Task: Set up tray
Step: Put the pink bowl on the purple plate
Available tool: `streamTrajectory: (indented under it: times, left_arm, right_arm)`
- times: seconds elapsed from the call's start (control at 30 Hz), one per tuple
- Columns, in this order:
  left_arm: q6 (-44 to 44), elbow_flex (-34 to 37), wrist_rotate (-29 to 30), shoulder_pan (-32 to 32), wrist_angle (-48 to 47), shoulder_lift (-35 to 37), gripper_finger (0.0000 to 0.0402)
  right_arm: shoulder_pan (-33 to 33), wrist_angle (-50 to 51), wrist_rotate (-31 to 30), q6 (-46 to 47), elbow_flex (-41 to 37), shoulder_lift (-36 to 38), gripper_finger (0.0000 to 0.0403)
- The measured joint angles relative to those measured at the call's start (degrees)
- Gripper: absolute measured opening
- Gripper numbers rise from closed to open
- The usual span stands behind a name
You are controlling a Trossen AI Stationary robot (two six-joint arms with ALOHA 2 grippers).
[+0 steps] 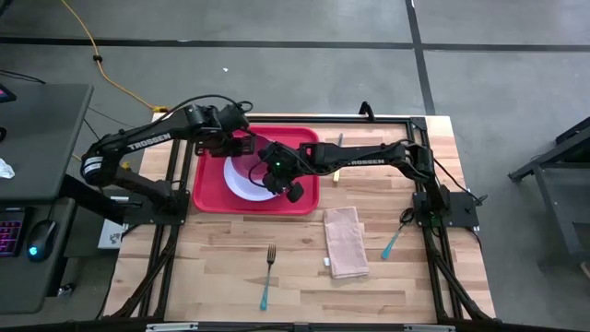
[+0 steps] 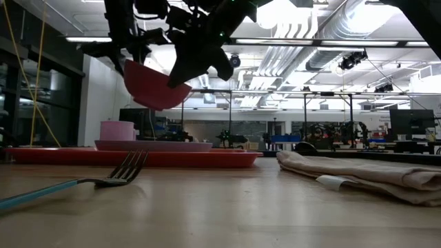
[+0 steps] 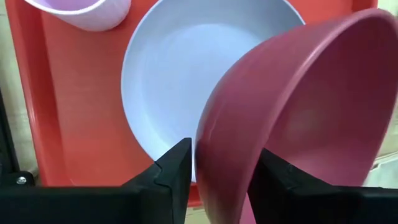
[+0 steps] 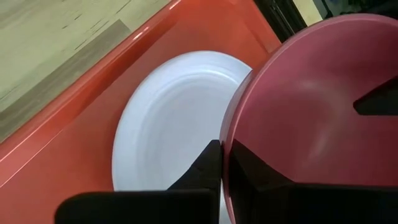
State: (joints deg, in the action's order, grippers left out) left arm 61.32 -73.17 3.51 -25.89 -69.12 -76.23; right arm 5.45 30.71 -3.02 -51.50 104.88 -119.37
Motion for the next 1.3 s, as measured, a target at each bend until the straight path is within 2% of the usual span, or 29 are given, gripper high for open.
streamTrajectory:
  times: [0.13,0.4,0.63,0.77,1.1,1.2,1.3]
  left_arm:
    - [0.02,0.0,0.02,-0.01,-0.07,-0.09,0.0133]
    - [-1.5,0.24,1.96,-0.04,-1.37,-0.28,0.002]
    - [-0.03,0.24,1.85,-0.02,-3.35,-0.26,0.0027]
    - [0.0,0.2,1.85,-0.02,-4.6,-0.19,0.0016]
    - [0.0,0.04,3.84,0.0,-4.33,-0.13,0.0016]
    - [0.24,0.02,4.48,0.0,-4.31,-0.13,0.0016]
    - [0.5,-0.02,4.56,-0.02,-4.1,-0.48,0.0016]
  right_arm:
    - [0.0,0.13,0.01,0.01,0.0,0.0,0.0]
    - [0.0,-0.71,-0.09,-0.23,0.28,0.37,0.0001]
    - [0.0,-1.61,0.48,-0.21,0.19,0.22,0.0001]
    - [-0.04,-3.3,0.51,-0.19,0.08,0.11,0.0001]
    - [-0.13,-2.82,-1.43,0.35,0.07,0.09,0.0001]
    - [-0.4,-2.69,-2.77,0.61,0.07,0.09,0.0016]
    - [-0.76,-2.63,-4.85,0.65,0.07,0.08,0.0052]
